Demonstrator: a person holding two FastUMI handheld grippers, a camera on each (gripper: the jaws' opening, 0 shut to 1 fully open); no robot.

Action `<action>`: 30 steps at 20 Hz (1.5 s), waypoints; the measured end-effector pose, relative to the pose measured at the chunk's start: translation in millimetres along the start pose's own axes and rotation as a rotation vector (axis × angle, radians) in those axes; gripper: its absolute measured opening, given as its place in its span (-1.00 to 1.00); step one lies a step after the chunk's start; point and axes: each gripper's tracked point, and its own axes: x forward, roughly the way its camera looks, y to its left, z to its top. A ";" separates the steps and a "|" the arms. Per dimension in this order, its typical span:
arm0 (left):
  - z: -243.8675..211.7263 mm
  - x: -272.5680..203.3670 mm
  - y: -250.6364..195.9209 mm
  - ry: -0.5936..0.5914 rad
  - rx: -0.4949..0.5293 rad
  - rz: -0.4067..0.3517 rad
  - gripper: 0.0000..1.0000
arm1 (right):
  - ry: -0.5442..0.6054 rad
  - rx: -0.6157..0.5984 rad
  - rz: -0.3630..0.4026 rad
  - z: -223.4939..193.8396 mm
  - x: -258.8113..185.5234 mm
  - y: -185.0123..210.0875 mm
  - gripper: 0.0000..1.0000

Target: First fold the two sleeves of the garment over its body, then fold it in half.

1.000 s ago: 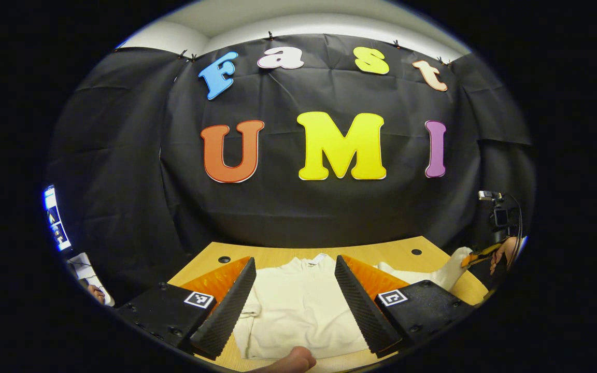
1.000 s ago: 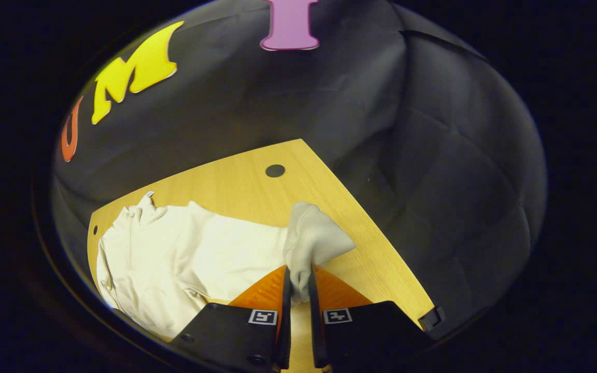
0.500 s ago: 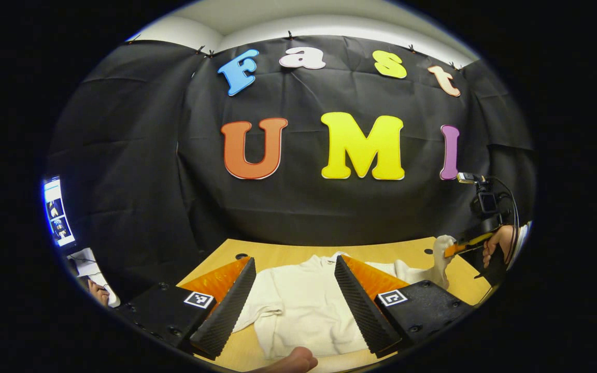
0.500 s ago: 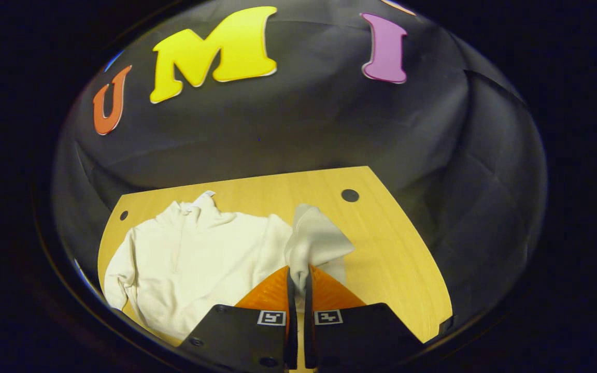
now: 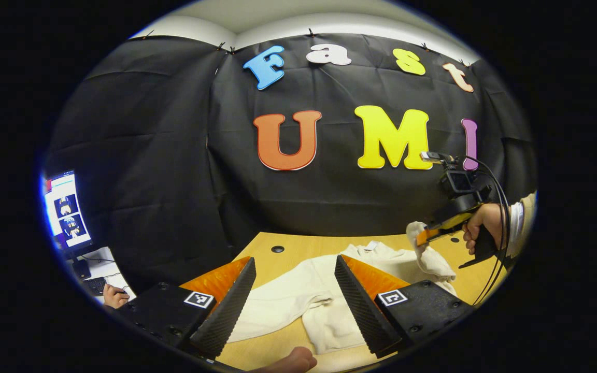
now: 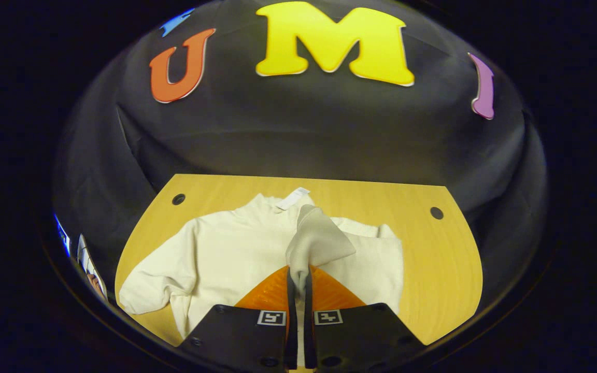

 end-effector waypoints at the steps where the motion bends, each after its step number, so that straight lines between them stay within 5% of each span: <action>1: -1.3 -1.8 9.2 -0.006 0.008 0.014 0.98 | 0.006 -0.021 0.015 -1.9 4.3 20.3 -0.89; 10: -37.5 -15.9 61.9 0.046 -0.018 0.074 0.98 | 0.076 -0.152 0.117 -37.5 53.3 169.4 -0.89; 15: -58.7 -25.0 68.5 0.085 -0.015 0.086 0.97 | 0.128 -0.205 0.074 -62.6 95.1 190.1 -0.90; 19: -79.9 -27.3 71.3 0.134 -0.031 0.108 0.97 | 0.124 -0.164 0.102 -68.3 99.5 193.7 -0.71; 20: -87.3 -27.1 71.7 0.158 -0.040 0.118 0.97 | 0.115 -0.174 0.093 -65.0 98.2 190.0 -0.41; 24: -104.3 -24.1 70.4 0.219 -0.042 0.146 0.98 | 0.081 -0.187 0.127 -53.4 76.9 186.4 -0.26; 26: -105.4 -16.9 72.9 0.217 -0.038 0.176 0.99 | 0.055 -0.190 0.148 -46.9 55.9 181.6 0.10; 27: -111.9 -14.5 77.1 0.235 -0.043 0.199 0.98 | 0.048 -0.211 0.133 -45.6 48.0 172.9 0.51; 30: -137.8 -8.6 89.0 0.306 -0.069 0.257 0.98 | 0.038 -0.255 0.133 -47.4 21.9 151.6 0.82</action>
